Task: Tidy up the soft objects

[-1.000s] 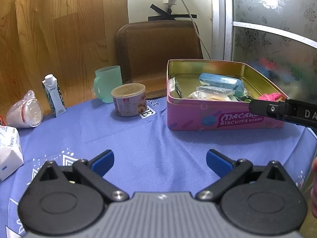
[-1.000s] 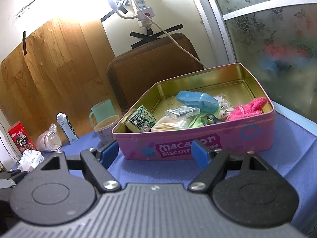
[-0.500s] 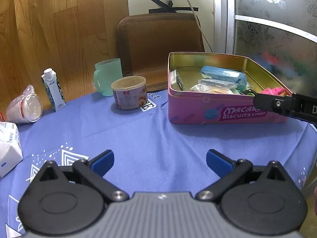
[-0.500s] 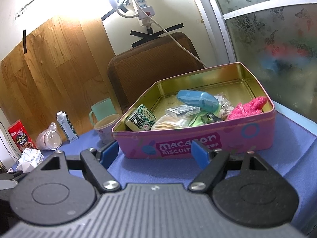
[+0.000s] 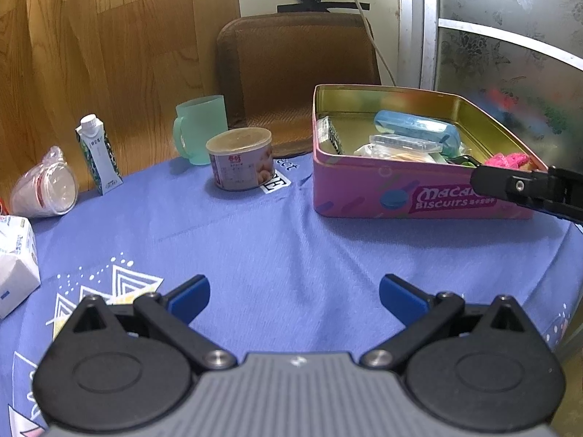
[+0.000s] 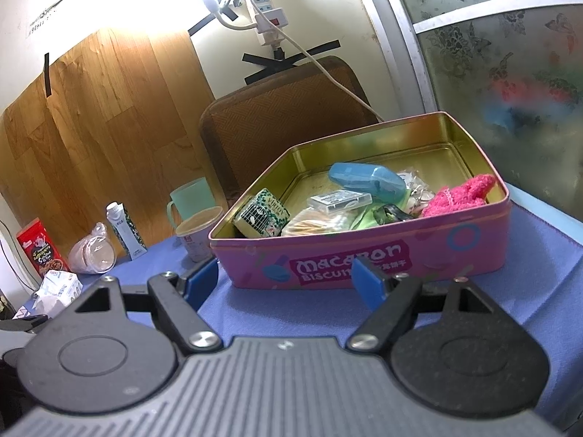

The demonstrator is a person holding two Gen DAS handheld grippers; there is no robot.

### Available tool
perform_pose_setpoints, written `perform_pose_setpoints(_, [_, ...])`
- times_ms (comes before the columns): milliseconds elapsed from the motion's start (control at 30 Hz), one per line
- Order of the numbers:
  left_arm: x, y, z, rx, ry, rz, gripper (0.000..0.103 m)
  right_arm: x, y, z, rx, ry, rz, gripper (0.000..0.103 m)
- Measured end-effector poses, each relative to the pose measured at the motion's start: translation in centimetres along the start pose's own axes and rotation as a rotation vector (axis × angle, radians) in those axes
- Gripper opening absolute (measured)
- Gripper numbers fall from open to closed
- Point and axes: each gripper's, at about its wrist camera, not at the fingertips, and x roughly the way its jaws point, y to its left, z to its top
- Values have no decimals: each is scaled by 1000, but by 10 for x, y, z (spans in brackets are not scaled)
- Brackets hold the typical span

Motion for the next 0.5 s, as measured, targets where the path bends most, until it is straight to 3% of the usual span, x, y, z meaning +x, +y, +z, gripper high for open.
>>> perform_pose_setpoints(500, [9, 2, -4, -16, 46, 4, 103, 6, 3, -4, -8, 27, 12, 82])
